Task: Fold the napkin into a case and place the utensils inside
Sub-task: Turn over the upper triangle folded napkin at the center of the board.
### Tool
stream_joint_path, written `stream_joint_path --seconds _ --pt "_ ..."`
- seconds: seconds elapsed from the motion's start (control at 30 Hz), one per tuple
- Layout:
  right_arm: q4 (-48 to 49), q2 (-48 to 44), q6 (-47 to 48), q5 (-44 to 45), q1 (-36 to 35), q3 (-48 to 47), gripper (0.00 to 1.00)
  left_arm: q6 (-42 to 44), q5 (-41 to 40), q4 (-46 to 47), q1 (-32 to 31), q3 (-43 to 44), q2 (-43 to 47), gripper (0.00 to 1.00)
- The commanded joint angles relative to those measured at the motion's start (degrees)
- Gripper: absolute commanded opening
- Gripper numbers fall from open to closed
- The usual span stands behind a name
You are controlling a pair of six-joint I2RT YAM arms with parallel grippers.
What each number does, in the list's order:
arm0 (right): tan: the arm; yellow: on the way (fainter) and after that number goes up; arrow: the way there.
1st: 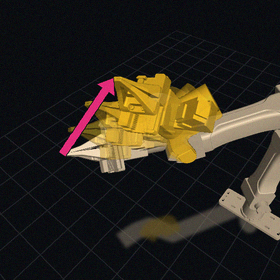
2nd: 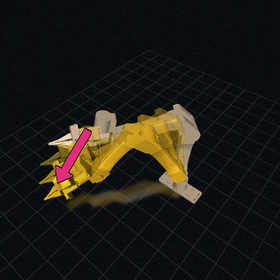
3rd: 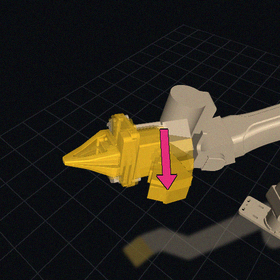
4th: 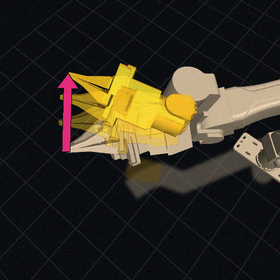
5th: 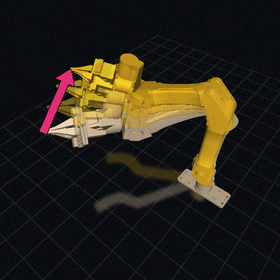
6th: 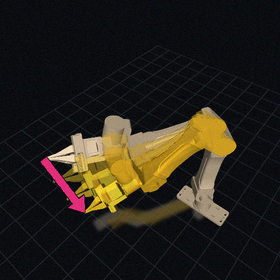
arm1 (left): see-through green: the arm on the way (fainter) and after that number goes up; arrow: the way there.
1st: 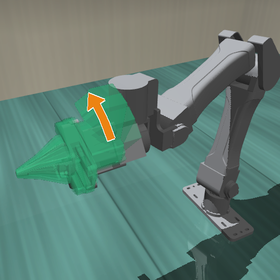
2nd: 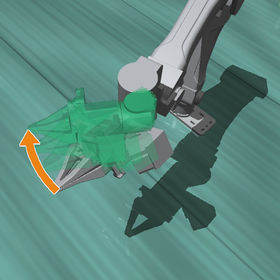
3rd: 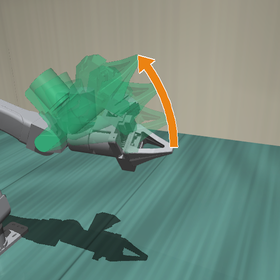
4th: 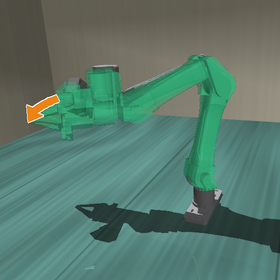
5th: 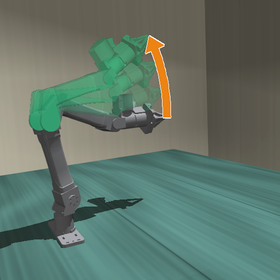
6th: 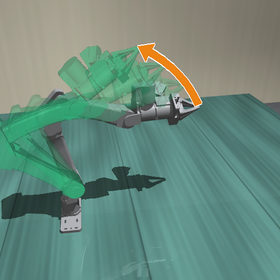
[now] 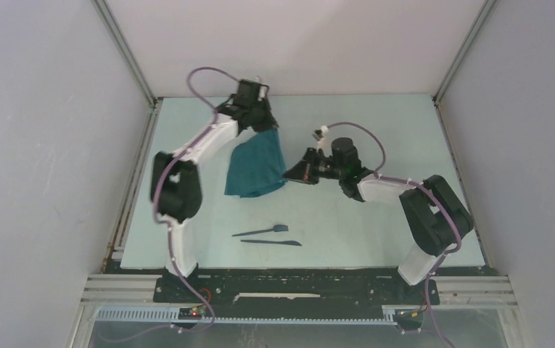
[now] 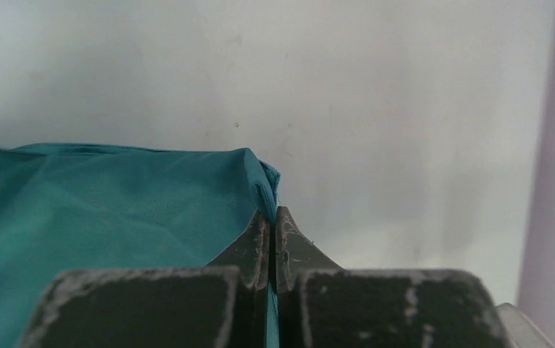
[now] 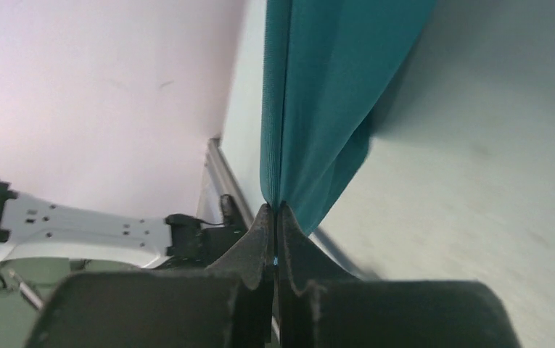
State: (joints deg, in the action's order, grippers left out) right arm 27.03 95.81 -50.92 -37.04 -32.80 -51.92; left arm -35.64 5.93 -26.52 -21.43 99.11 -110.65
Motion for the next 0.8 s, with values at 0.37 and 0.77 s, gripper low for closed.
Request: stream_joint_path --seconds 0.37,0.77 --pt "11.9 5.6 0.8 -15.3 20.1 25.1 0.0 1.7 -3.2 3.9 -14.5 31.5 -31.5 0.04" --pt "-33.6 -21.2 14.8 4.1 24.2 25.0 0.61 11.0 0.7 -10.4 -17.4 22.4 -13.7 0.71"
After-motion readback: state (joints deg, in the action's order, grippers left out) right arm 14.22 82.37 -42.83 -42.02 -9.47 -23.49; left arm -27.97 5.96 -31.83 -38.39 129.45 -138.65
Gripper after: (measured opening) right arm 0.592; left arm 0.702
